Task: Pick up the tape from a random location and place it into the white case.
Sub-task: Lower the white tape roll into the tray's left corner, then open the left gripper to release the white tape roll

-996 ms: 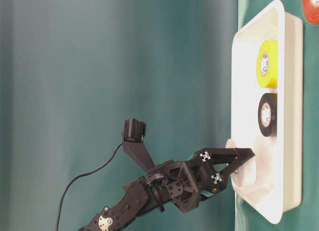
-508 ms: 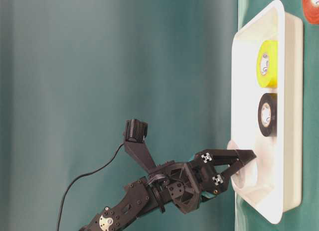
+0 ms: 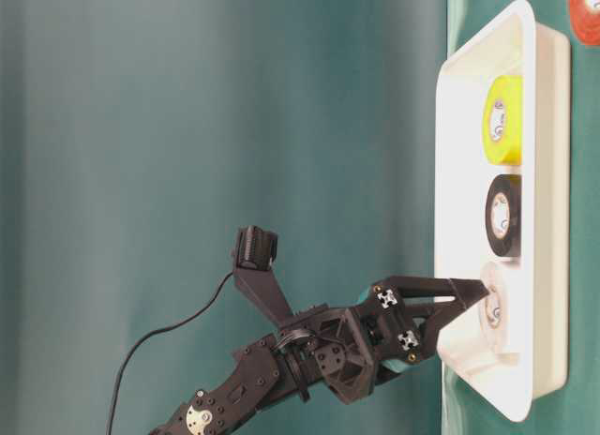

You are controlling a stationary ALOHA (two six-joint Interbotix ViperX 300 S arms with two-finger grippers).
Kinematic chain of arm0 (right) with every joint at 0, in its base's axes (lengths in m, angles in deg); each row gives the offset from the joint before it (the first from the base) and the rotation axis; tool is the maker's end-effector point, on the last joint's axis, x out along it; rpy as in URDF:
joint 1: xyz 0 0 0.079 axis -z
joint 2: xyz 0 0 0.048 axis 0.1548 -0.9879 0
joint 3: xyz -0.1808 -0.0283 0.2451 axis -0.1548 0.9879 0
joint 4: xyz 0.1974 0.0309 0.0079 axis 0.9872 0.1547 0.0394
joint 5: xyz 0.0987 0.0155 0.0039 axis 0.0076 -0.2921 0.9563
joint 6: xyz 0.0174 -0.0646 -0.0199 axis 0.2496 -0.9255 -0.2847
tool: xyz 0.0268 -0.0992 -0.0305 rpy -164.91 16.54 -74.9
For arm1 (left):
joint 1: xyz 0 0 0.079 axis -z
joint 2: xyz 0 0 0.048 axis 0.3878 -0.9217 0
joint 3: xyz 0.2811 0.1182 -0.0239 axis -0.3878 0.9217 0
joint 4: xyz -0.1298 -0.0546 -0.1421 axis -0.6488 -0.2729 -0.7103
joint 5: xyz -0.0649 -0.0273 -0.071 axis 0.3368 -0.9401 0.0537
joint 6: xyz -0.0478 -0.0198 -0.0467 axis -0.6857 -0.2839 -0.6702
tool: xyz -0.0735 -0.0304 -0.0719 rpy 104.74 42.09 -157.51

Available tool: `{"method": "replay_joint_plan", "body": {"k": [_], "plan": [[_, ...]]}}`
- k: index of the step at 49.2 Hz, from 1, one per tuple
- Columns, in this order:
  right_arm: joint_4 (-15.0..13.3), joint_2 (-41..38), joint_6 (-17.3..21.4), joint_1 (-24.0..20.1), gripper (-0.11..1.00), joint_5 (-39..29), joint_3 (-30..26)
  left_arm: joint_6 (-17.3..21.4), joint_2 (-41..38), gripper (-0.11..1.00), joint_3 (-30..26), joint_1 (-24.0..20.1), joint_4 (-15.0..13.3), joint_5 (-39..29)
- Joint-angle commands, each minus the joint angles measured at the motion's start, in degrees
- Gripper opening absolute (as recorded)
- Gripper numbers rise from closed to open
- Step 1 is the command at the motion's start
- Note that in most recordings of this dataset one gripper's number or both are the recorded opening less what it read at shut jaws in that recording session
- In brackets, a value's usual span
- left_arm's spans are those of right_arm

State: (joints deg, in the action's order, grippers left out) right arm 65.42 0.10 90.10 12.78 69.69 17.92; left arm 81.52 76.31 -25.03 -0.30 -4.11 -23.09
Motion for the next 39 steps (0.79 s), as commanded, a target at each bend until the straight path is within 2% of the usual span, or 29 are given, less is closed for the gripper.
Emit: {"method": "replay_joint_plan", "body": {"k": [1, 20, 39], "plan": [[-0.09, -0.18, 0.00, 0.00, 0.90, 0.26, -0.97, -0.09, 1.32, 1.00, -0.70, -0.09, -0.09, -0.26], [-0.09, -0.26, 0.00, 0.00, 0.90, 0.26, -1.05, 0.09, 4.75, 1.00, -2.72, -0.09, -0.09, -4.92], [-0.09, -0.09, 0.00, 0.00, 0.90, -0.44, -1.05, 1.14, 11.25, 1.00, -10.02, 0.00, -0.09, -17.14]]}}
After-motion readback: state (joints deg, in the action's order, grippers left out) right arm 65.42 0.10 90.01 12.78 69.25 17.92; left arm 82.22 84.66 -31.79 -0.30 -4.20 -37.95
